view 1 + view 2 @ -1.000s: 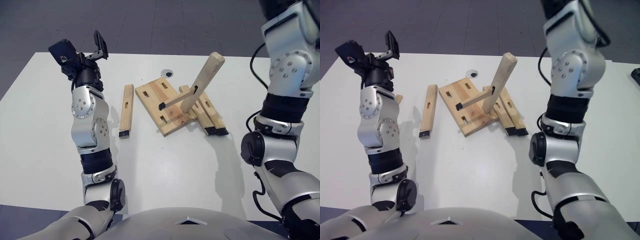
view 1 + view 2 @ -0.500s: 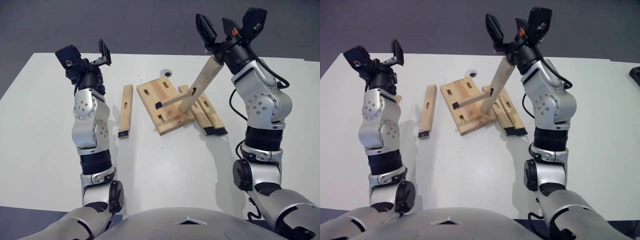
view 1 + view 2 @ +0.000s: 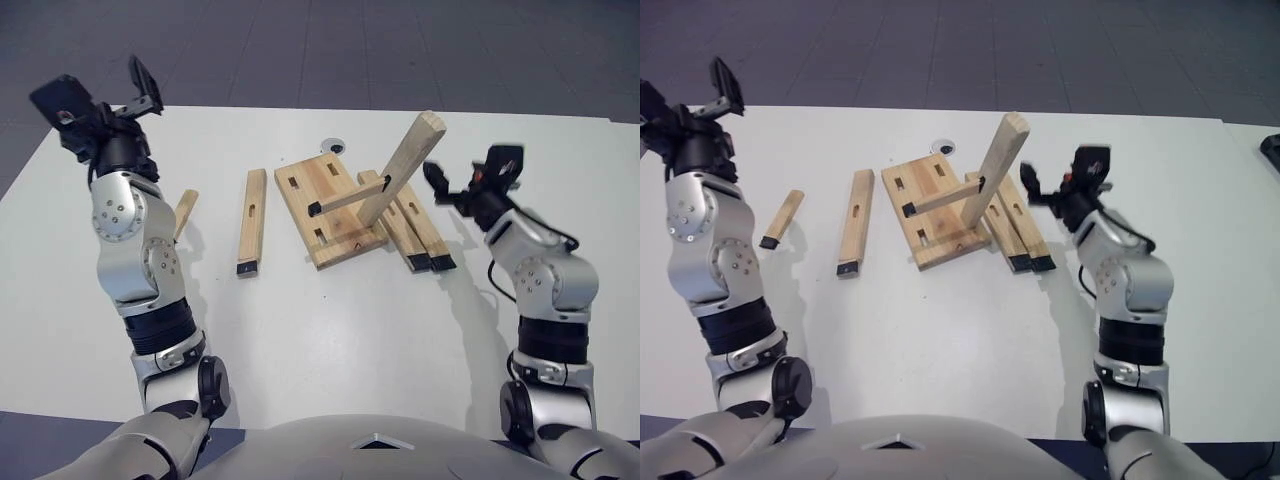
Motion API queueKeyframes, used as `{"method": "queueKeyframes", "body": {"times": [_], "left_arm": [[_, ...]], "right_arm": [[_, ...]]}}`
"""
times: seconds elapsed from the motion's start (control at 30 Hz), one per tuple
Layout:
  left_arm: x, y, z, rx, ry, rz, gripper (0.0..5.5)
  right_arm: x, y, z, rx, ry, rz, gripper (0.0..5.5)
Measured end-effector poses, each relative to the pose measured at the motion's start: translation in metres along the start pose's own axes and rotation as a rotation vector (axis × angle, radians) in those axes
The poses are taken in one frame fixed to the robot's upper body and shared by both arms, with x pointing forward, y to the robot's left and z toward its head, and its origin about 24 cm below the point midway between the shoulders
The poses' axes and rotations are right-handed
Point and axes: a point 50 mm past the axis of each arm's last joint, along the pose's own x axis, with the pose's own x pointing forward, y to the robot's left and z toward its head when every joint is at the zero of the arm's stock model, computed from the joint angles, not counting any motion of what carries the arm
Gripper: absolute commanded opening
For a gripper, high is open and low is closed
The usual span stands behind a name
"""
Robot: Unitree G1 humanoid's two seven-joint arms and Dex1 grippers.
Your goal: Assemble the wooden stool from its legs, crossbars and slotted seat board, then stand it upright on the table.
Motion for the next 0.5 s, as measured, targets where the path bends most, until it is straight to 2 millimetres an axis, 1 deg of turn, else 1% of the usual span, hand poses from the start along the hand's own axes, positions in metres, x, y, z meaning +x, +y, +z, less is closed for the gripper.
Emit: {"method": "queueKeyframes", "body": {"times": [0.13,0.27,0.5], "left_arm": [[-0.002,-0.005,0.003,-0.026,-0.015,-0.026,5.4],[-0.004,-0.012,-0.001,-0.018,0.002,-0.051,5.4],[-0.009,-0.016,-0.012,0.014,0.054,-0.051,5.4]], "right_arm": [[-0.001,0.0,-0.008,-0.006,0.045,0.015,5.38],[-0.002,0.001,-0.026,-0.028,0.14,0.021,5.38],[-0.001,-0.001,-0.032,-0.08,0.179,-0.011,5.38]]}}
